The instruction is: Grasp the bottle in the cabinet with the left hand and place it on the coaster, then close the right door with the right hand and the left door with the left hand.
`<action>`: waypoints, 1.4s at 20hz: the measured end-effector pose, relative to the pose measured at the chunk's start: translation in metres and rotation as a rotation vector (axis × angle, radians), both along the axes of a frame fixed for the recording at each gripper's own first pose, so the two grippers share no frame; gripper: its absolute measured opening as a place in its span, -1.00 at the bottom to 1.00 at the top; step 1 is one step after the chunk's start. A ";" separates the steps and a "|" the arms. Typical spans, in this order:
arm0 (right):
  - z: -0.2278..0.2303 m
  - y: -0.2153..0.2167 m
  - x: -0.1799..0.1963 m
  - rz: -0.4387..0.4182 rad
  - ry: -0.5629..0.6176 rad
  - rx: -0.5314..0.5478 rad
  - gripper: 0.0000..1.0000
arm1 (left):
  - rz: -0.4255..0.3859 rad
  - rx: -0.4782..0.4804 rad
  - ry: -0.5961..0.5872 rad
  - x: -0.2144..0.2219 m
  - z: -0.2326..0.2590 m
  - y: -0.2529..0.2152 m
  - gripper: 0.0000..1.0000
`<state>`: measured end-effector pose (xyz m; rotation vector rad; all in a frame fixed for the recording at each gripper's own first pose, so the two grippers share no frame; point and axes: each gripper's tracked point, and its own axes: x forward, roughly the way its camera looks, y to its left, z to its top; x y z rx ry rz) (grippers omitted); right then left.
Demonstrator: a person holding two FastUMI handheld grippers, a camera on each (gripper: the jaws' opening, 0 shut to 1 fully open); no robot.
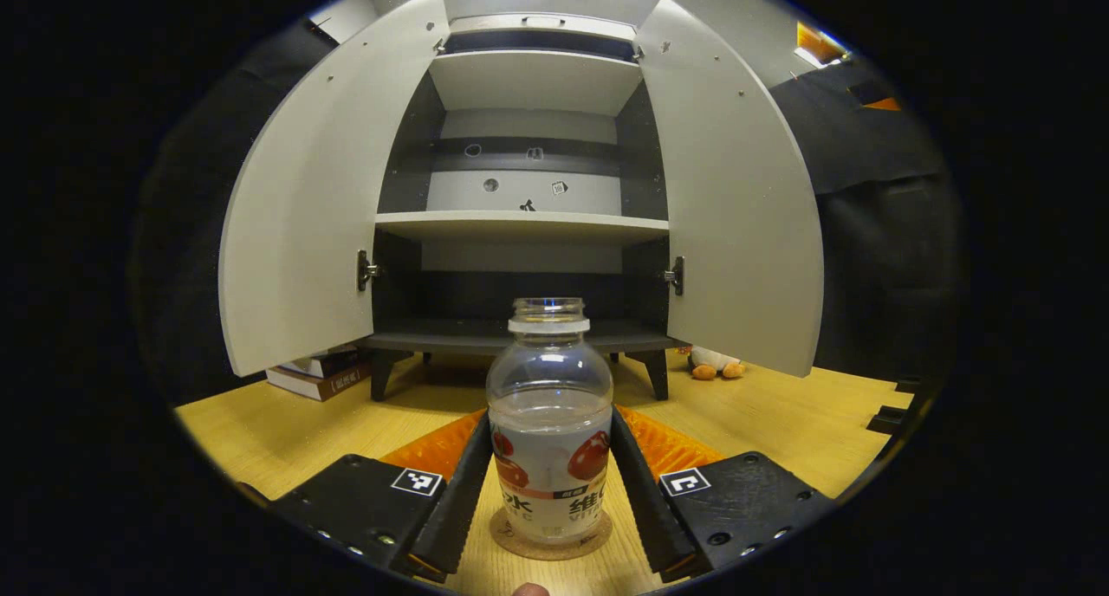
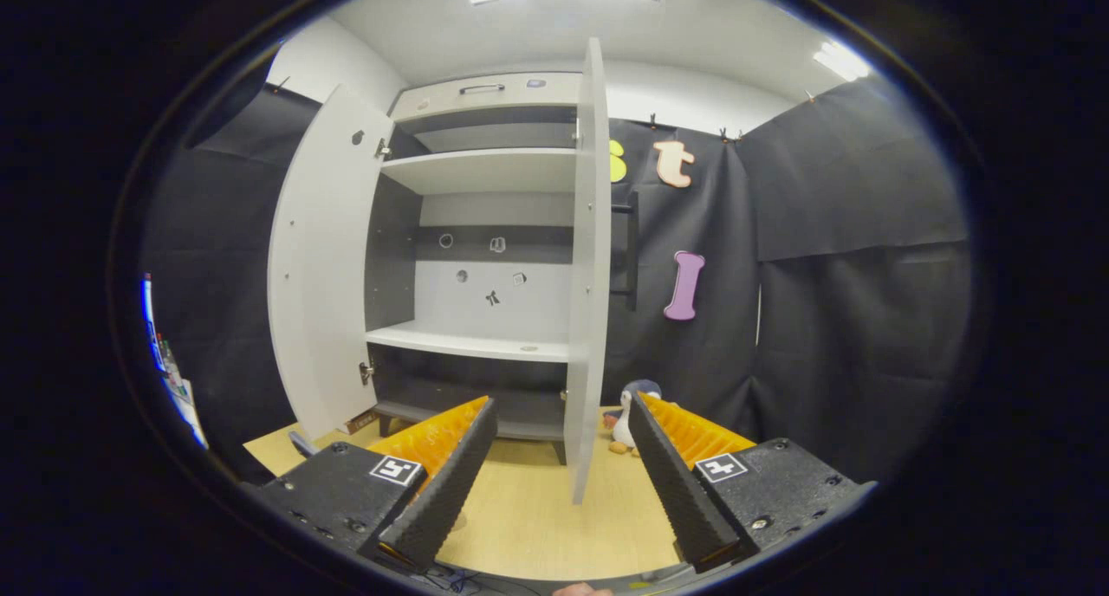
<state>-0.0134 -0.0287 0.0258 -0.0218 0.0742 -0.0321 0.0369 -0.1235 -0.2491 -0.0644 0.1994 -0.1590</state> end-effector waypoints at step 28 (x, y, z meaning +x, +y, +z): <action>-0.013 -0.014 0.021 0.003 -0.072 0.034 0.99 | 0.050 -0.048 -0.124 -0.024 0.211 0.055 0.88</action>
